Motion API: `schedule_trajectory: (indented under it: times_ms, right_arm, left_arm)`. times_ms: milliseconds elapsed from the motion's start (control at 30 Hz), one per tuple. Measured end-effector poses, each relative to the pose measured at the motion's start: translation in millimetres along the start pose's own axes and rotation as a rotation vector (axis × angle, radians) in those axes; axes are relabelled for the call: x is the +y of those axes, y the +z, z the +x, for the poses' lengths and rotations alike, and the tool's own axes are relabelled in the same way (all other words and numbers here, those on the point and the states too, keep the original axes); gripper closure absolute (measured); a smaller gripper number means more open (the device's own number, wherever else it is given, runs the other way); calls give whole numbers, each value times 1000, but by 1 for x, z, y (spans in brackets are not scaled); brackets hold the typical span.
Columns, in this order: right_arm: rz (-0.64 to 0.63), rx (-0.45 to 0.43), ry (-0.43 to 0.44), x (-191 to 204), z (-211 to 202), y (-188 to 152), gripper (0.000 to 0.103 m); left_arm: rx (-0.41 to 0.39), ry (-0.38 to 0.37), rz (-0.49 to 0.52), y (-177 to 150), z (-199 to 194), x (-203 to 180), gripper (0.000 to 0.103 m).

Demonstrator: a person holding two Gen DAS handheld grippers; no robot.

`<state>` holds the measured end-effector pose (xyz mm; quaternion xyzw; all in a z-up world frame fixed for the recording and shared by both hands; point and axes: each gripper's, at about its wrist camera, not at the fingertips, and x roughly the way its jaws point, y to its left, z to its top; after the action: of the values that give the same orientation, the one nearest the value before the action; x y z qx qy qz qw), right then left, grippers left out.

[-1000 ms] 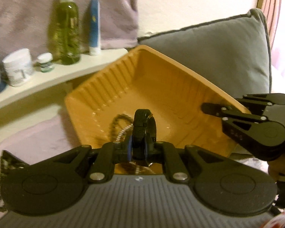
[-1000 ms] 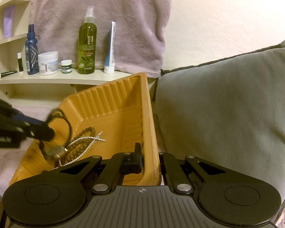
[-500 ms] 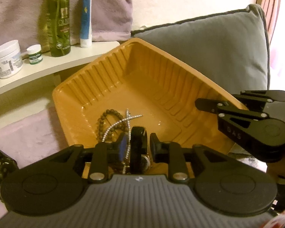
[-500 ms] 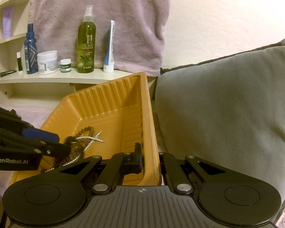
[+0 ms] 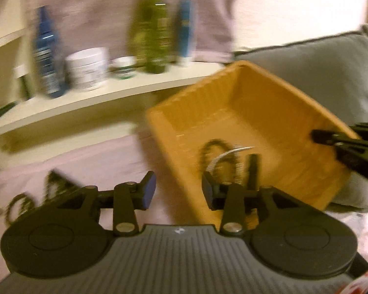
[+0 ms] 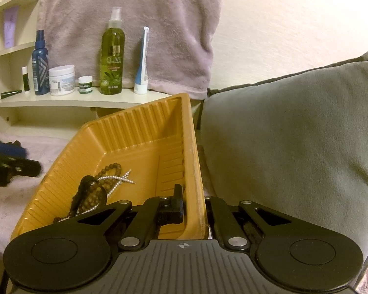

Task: Organize jewelry
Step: 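Return the left tool to the pile and grasp the long black bead necklace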

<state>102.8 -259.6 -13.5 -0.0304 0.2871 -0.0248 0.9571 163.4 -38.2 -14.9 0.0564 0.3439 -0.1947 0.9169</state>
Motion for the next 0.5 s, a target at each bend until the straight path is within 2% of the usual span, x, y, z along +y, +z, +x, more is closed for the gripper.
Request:
schedule_trajectory:
  times_ms: [333,500]
  right_arm:
    - [-4,3,-1,0,1,0,100]
    - [-4,5,-3,0,1,0,100]
  left_arm:
    - [-23,271,-20,-34,-18,57,60]
    - [-4,319,-33,-46,-18,82,60]
